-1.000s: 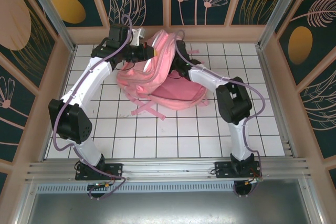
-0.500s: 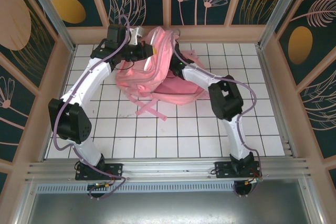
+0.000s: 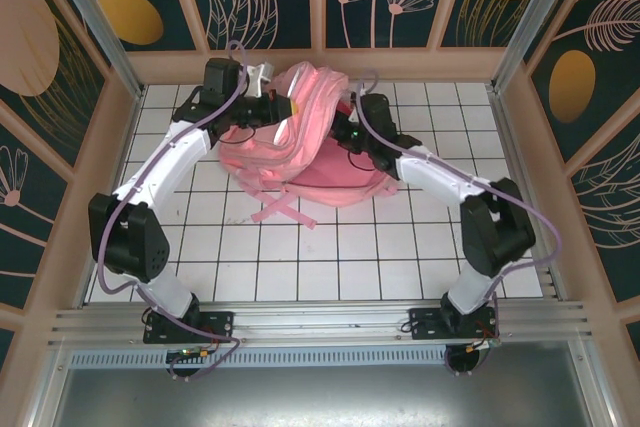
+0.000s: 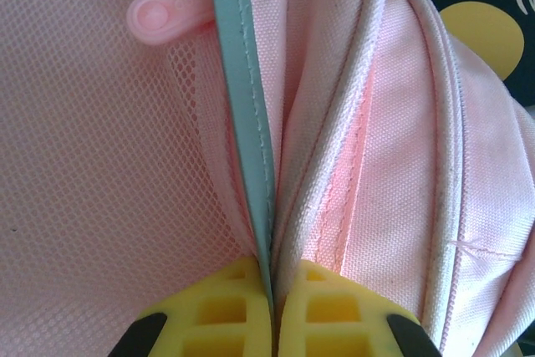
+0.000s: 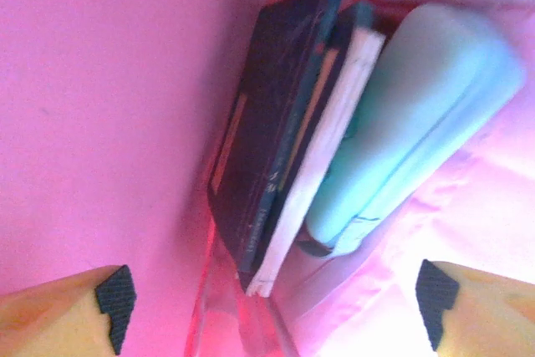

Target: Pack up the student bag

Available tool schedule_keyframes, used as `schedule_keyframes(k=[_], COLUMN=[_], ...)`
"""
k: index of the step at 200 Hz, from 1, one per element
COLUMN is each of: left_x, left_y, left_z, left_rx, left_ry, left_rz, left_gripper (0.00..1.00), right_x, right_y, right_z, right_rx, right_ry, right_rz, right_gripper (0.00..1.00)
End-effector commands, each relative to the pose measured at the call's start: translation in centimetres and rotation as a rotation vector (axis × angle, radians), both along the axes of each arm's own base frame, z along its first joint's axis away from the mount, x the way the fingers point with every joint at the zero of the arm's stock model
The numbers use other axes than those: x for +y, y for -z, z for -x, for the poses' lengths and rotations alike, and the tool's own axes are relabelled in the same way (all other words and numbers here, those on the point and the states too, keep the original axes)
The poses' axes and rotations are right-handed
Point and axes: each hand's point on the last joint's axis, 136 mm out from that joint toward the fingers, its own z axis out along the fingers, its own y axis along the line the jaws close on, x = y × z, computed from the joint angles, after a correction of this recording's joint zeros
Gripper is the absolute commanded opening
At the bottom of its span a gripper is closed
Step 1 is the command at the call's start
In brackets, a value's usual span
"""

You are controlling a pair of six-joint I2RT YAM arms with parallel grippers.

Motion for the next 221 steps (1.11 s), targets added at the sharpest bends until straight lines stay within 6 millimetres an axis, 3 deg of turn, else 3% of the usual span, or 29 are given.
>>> schedule_keyframes(k=[1,33,50,68,83,96,122,136,177,200,221], left_x=[-0.1,-4.1,-6.0,-6.5,-6.0,-4.9,-1.7,0.1,5.7,8.5,10.2], left_y=[-0.3,6.3,9.1,11.5,12.6,12.1,8.9,7.7,12.1,14.9,17.1], left_z=[0.7,3.7,5.2,6.3,7.0,7.3,8.5,9.7,14.1,15.0,15.8], left_rx=[-0.061,0.013,0.055,0.078,0.09,0.059,-0.056,-0.107,-0.042,0.049,0.11], left_ry=[-0.01,0.064,0.095,0.089,0.078,0.04,-0.042,-0.083,-0.226,-0.331,-0.388], left_rz=[-0.017,-0.119,-0.129,-0.154,-0.178,-0.207,-0.263,-0.276,-0.335,-0.307,-0.228], left_gripper=[0.0,0.06,0.09,0.26,0.43,0.53,0.62,0.65,0.77,0.82,0.82], right_x=[-6.8,-13.7,-16.1,-17.1,-16.3,-15.0,-11.7,-8.8,-4.5,-3.5,-1.8], right_y=[0.8,-0.3,-1.3,-2.4,-2.6,-2.9,-3.5,-4.0,-4.0,-2.9,-2.3], right_z=[0.2,3.0,4.4,5.4,5.7,6.0,7.0,8.1,10.3,9.4,8.8], right_rx=[0.021,-0.061,-0.105,-0.159,-0.179,-0.191,-0.19,-0.207,-0.208,-0.113,0.034], right_ry=[0.237,0.467,0.529,0.529,0.465,0.383,0.183,0.011,-0.23,-0.254,-0.244], right_rz=[0.125,0.219,0.258,0.277,0.291,0.296,0.267,0.228,0.211,0.262,0.17], right_gripper=[0.86,0.81,0.8,0.8,0.77,0.74,0.71,0.72,0.71,0.71,0.72])
